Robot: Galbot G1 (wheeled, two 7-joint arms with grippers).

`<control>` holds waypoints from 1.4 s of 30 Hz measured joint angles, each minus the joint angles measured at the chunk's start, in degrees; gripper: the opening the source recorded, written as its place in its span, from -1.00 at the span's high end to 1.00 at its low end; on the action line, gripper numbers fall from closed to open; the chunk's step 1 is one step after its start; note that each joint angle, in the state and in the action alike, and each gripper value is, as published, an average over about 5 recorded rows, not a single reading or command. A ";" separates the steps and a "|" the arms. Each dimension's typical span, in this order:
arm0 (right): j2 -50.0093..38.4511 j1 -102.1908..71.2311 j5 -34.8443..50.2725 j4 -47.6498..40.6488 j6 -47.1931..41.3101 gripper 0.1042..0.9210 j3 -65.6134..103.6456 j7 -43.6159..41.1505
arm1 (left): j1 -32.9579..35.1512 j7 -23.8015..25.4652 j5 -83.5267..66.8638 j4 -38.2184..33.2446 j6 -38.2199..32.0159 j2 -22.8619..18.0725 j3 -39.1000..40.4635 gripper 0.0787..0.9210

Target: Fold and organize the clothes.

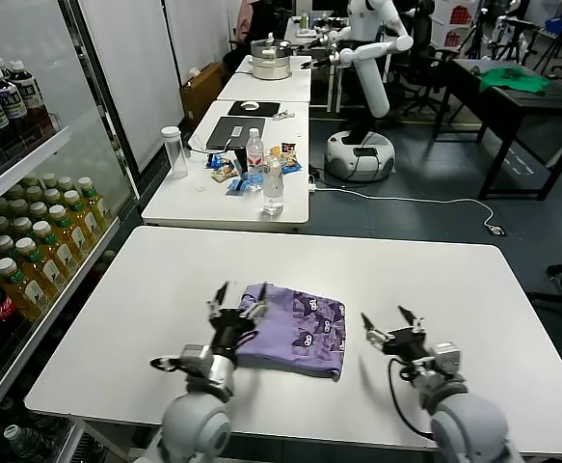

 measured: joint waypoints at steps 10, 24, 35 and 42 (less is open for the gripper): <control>4.98 4.90 1.23 -6.58 -1.78 -0.75 -7.12 4.34 | 5.36 0.07 2.14 -1.64 -2.63 2.46 -6.30 -0.77; 6.14 6.60 3.92 -9.26 -2.29 0.07 -9.60 5.93 | 7.68 0.12 2.95 -2.08 -3.53 3.14 -8.34 -0.77; 1.80 8.19 3.15 -10.88 -1.38 0.83 -7.39 4.29 | 8.89 0.19 3.05 -2.47 -3.96 3.52 -8.93 -0.77; -3.64 10.24 -0.01 -13.32 1.19 0.89 -4.33 0.59 | 9.82 0.33 3.23 -3.01 -4.19 3.55 -8.90 -0.77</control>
